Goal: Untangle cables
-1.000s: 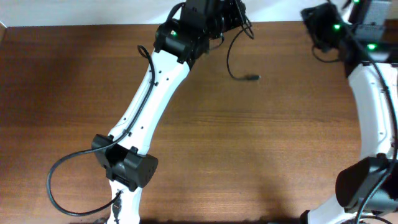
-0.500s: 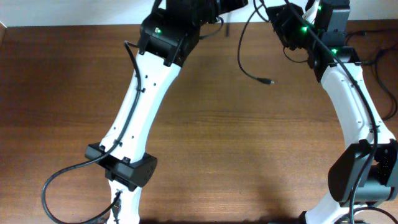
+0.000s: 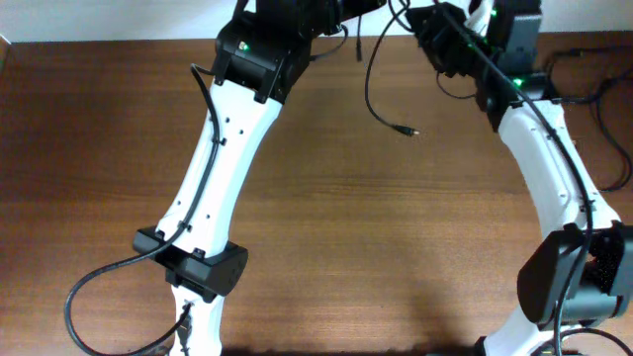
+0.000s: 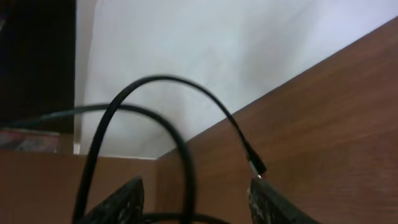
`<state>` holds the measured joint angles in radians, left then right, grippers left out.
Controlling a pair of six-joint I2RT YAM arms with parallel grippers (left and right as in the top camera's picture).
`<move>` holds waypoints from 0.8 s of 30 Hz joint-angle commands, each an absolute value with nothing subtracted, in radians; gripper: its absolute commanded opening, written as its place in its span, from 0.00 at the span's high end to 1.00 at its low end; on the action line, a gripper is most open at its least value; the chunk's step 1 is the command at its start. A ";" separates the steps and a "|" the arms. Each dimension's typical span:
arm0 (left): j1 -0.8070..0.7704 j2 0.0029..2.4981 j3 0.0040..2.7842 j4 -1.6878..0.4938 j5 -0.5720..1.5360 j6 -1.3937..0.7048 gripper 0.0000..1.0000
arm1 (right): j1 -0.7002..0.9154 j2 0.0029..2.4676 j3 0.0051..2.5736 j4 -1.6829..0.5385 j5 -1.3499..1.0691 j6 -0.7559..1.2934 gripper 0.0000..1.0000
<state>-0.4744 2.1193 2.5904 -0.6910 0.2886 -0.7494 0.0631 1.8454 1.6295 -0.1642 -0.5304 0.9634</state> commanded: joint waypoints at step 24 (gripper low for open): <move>-0.473 2.120 2.613 -0.665 0.299 -0.751 1.00 | 0.095 1.848 1.622 -0.141 -0.554 0.941 0.36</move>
<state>-0.4744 2.1193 2.5900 -0.6750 0.2886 -0.7494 0.0834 1.8454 1.6295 -0.1486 -0.5442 0.9463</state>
